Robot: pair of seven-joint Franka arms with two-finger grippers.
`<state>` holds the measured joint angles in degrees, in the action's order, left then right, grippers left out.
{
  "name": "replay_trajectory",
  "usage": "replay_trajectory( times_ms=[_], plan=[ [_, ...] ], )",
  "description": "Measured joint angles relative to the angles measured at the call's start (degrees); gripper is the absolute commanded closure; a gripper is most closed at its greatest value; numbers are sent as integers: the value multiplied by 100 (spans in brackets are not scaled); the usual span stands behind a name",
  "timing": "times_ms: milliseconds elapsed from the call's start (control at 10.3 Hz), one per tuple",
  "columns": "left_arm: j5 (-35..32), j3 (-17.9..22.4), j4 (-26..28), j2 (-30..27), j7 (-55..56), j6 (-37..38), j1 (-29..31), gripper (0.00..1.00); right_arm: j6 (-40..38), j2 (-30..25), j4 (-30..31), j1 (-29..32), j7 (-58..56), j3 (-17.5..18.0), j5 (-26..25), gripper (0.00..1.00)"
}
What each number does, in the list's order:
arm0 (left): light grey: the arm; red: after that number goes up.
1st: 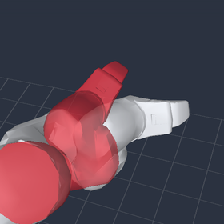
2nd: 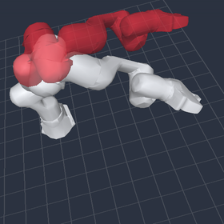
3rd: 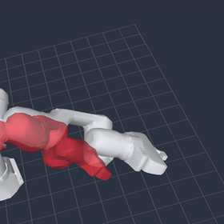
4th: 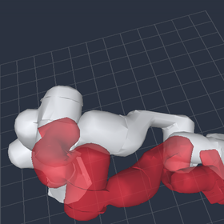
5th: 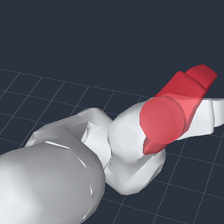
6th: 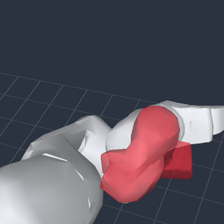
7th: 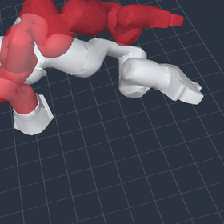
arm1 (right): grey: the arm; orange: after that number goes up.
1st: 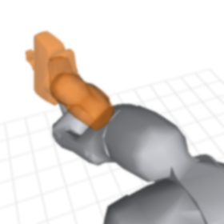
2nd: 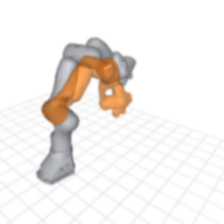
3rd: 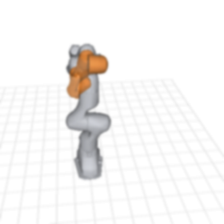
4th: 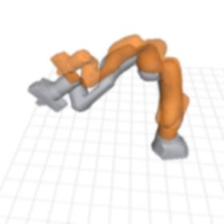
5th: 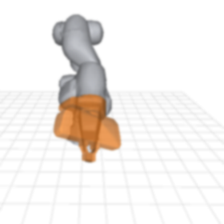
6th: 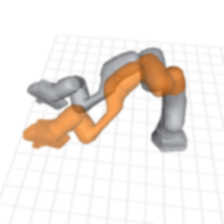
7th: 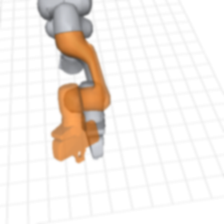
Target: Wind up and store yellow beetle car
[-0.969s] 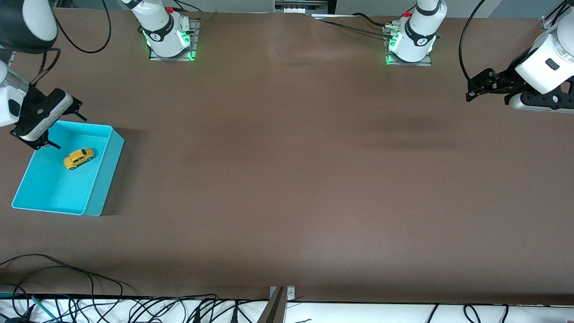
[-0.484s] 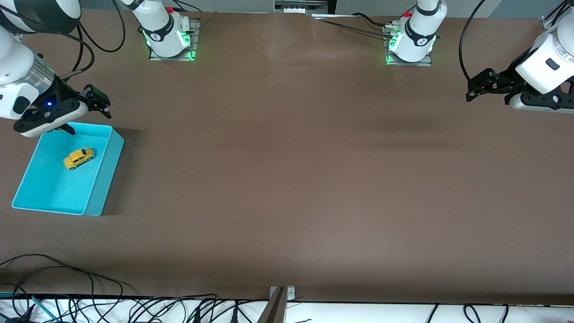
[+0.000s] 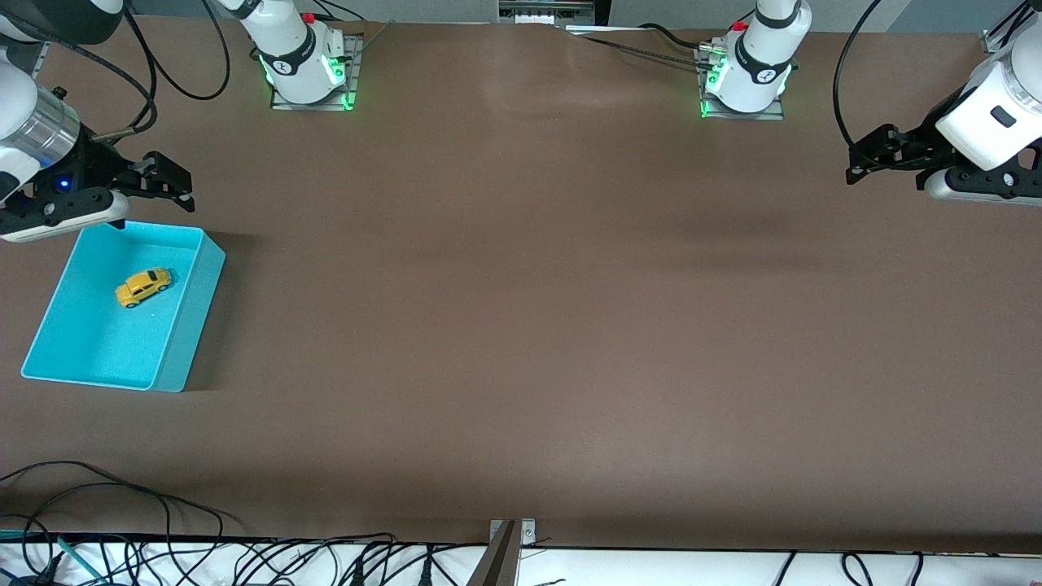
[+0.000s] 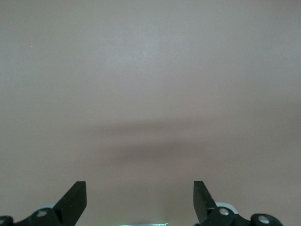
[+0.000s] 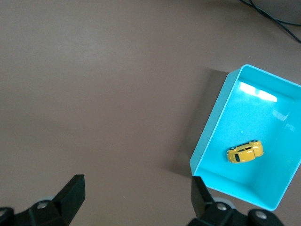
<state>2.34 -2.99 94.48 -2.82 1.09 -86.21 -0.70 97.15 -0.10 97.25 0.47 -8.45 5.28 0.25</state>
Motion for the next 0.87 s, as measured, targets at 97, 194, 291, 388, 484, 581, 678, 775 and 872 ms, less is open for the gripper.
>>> replay_trajectory(
  times_ms=[97,194,291,388,484,581,678,775,872],
  plan=[
    [0,0,0,0,0,0,0,0,-102,16,-40,-32,182,0,1,0],
    [0,0,0,0,0,0,0,0,-253,27,-106,-43,234,0,2,0],
    [0,0,0,0,0,0,0,0,-443,29,-195,-43,255,-2,2,0],
    [0,0,0,0,0,0,0,0,-596,28,-288,-43,272,-7,3,0],
    [0,0,0,0,0,0,0,0,-678,28,-347,-43,285,-11,3,0],
    [0,0,0,0,0,0,0,0,-704,28,-365,-43,291,-13,3,0],
    [0,0,0,0,0,0,0,0,-741,29,-366,-43,295,-13,3,0],
    [0,0,0,0,0,0,0,0,-789,29,-366,-43,296,-14,3,0],
    [0,0,0,0,0,0,0,0,-805,29,-367,-43,296,-14,3,0]
  ],
)
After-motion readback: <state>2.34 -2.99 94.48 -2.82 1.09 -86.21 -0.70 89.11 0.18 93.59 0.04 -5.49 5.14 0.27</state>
